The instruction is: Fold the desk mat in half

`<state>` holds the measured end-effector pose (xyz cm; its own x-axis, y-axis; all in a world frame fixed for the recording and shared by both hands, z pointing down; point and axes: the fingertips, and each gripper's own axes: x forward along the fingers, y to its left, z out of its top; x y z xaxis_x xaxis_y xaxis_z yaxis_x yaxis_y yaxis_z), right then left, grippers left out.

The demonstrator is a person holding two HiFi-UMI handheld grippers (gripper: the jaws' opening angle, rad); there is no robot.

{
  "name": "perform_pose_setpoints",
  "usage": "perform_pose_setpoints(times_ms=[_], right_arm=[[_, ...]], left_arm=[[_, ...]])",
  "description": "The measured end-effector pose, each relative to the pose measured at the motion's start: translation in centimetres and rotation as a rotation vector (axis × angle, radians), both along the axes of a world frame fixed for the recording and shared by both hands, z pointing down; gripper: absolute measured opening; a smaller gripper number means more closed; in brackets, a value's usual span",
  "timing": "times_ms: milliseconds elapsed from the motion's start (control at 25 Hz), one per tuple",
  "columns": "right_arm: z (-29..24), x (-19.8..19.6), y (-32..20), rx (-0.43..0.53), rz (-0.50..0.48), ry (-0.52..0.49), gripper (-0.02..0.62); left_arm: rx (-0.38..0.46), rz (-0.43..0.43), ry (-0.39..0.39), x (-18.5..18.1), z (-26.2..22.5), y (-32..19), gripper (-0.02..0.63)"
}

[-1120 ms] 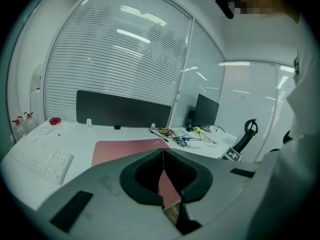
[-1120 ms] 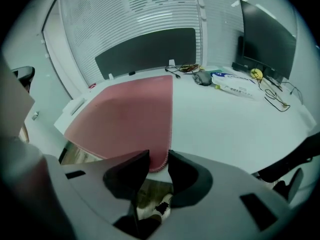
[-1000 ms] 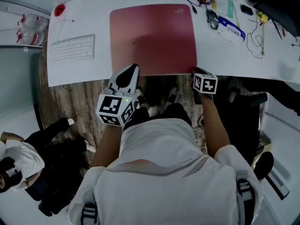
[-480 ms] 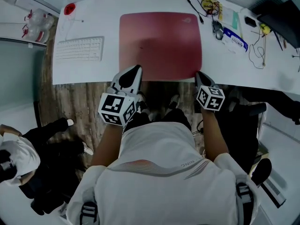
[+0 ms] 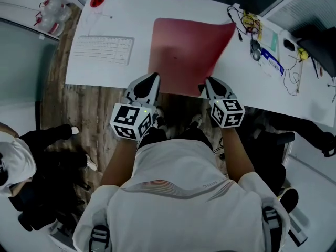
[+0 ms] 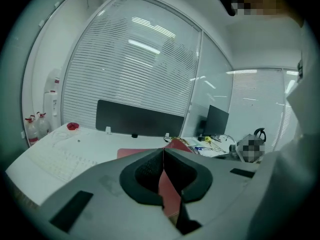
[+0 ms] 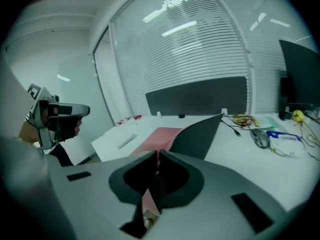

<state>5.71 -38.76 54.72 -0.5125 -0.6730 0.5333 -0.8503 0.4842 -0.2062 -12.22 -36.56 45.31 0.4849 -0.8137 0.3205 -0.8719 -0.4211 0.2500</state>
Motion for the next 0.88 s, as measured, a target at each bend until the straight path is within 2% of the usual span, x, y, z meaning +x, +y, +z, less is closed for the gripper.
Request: perform_pose_setpoints(times_ms=[200,360,520,720,880], right_arm=[[0.7,-6.8,0.0,-0.007,-0.153,0.026,0.075],[2.1,-11.4,0.3,-0.022,-0.239,0.061,0.075],[5.3,-15.4,1.4,-0.096,-0.337,0.135,0.077],[9.7,-18.9,3.3,-0.203,-0.436,0.251,0.08],[10.7,-21.1,4.4,-0.233,-0.488,0.271,0.083]], left_arm=[[-0.004,-0.094,-0.003,-5.0,0.1,1.2,0.014],[-0.006,-0.178,-0.005,-9.2,0.1,2.4,0.014],[-0.013,-0.259,-0.003,-12.8,0.5,4.4,0.014],[-0.025,-0.3,0.012,-14.7,1.2,5.6,0.014],[-0.034,-0.31,0.014,-15.2,1.4,6.0,0.014]])
